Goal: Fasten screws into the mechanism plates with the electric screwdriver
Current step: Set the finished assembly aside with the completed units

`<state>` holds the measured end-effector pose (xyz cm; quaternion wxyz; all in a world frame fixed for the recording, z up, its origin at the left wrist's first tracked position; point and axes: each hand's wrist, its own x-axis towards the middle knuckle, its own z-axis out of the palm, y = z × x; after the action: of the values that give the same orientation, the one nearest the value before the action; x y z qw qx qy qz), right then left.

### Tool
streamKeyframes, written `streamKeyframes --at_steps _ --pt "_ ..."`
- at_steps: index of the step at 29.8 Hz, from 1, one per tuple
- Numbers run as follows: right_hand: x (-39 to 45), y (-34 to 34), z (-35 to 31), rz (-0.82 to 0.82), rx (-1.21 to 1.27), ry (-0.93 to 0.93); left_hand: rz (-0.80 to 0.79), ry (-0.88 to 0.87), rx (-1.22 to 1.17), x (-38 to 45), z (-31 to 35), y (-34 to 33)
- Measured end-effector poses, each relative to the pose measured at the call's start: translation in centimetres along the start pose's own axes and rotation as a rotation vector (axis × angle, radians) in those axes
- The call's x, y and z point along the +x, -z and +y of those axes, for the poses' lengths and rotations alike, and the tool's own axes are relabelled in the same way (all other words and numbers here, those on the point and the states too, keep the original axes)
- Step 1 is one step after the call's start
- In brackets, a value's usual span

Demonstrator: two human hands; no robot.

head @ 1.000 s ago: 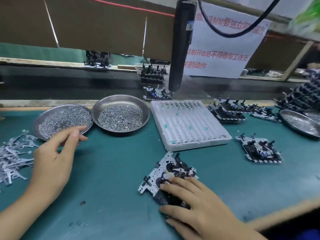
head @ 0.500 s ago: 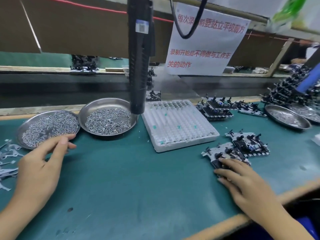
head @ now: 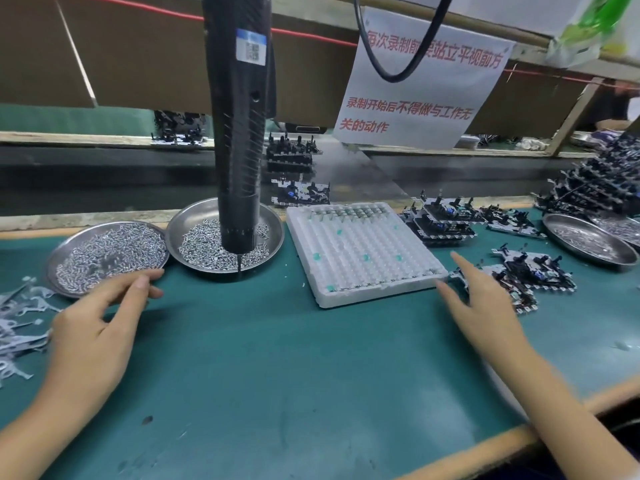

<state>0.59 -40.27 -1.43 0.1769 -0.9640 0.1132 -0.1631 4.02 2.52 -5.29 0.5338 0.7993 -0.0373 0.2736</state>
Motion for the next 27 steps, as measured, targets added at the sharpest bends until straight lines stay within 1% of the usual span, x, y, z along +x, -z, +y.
streamKeyframes --at_steps 2,3,6,8,11,13,14,16,17,19,20,22,24,27 --pt "1.3 -1.0 -1.9 -0.088 0.108 -0.045 0.007 -0.010 0.014 -0.1 0.5 -0.1" --pt "1.8 -1.6 -2.5 -0.099 0.129 -0.055 0.005 -0.014 0.018 -0.2 0.6 0.0" --pt "2.5 -2.5 -3.5 0.002 0.187 -0.101 -0.010 -0.020 0.041 -0.5 1.1 0.1" --pt "2.3 -2.9 -3.8 0.032 0.265 -0.127 -0.018 -0.015 0.050 -0.5 1.5 0.1" --pt "2.2 -2.8 -3.9 0.026 0.339 -0.127 -0.032 -0.052 0.081 -0.6 2.3 0.1" --pt "1.9 -2.6 -4.3 0.001 0.284 -0.091 -0.052 -0.084 0.105 -0.7 3.0 0.1" --pt "1.6 -2.7 -4.7 0.019 0.210 -0.049 -0.064 -0.109 0.125 -0.7 3.4 0.0" --pt "1.0 -3.1 -6.6 0.105 0.077 0.097 -0.088 -0.176 0.178 -0.1 4.5 -0.3" --pt "0.7 -3.6 -8.2 0.114 0.067 0.182 -0.099 -0.195 0.187 0.6 5.1 -0.6" --pt "0.2 -4.6 -11.9 0.050 0.125 0.329 -0.125 -0.229 0.201 2.5 6.3 -1.5" --pt "0.2 -5.3 -13.8 0.045 0.140 0.397 -0.142 -0.249 0.234 3.7 6.9 -2.2" --pt "0.2 -6.8 -16.8 0.108 0.106 0.528 -0.190 -0.270 0.316 6.1 7.9 -4.2" --pt "0.1 -7.9 -18.6 0.121 0.051 0.584 -0.261 -0.294 0.407 8.5 8.3 -6.5" --pt "0.3 -8.9 -19.0 0.116 -0.025 0.586 -0.360 -0.293 0.585 12.0 8.3 -9.7"
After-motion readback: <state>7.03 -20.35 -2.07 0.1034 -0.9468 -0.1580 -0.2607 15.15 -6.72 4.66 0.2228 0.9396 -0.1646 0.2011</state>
